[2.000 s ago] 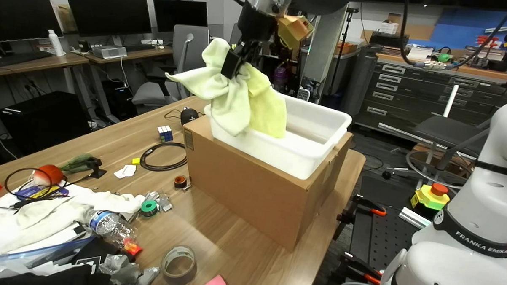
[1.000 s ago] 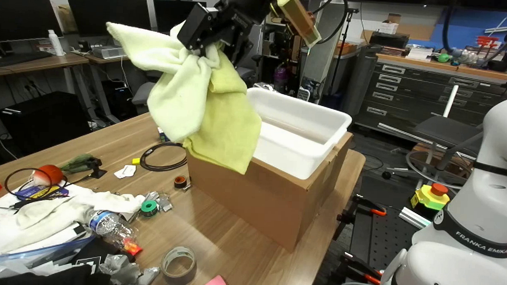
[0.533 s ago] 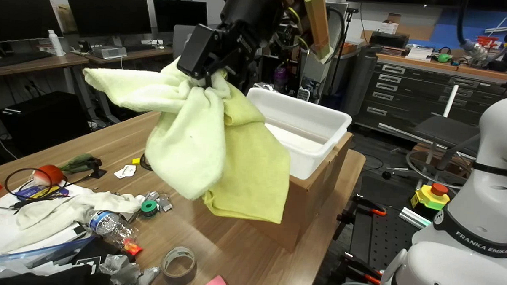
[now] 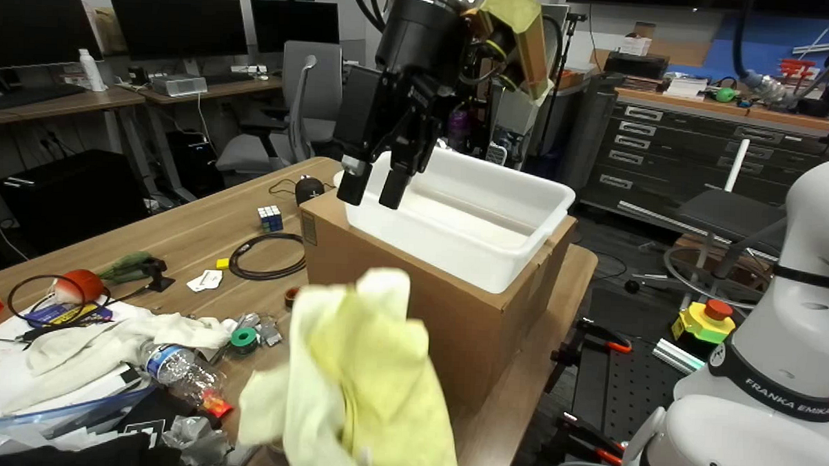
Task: Take the t-shirts and towel out of the white container and put them on the tabletop
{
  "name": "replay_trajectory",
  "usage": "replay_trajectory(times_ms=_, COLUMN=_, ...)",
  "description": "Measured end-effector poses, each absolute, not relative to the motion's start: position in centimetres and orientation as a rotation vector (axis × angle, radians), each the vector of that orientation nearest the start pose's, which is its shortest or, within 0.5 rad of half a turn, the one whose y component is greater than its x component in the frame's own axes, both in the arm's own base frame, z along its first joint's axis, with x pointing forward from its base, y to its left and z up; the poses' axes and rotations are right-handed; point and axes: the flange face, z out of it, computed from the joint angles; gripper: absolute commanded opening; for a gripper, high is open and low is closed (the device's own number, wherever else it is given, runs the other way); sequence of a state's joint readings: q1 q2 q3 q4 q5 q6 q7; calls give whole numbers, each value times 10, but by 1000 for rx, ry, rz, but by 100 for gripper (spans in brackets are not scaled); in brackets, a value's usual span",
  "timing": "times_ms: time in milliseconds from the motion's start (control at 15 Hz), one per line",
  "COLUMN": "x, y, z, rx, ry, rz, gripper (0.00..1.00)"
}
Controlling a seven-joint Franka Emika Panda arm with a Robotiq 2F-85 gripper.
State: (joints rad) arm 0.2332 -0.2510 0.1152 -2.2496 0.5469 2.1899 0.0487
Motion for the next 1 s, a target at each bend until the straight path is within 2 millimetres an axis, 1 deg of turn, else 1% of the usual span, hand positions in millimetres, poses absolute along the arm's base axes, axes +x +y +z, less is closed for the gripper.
replay_trajectory(times_ms=267, x=460, y=177, z=488, rx=-2744, ry=-51, rz=-146, gripper=100)
replay_trajectory(times_ms=400, x=463, y=163, z=486, rx=-2840, ry=-13, rz=-172, gripper=100)
replay_trajectory(times_ms=600, x=463, y=133, z=481, rx=-3011, ry=82, rz=-188, gripper=100)
replay_trajectory(times_ms=800, x=450, y=103, z=479, rx=-3147, ry=156, rz=-95, gripper=100)
replay_trajectory(times_ms=1000, x=426, y=85, z=490, rx=-3229, ry=179, rz=41, gripper=100)
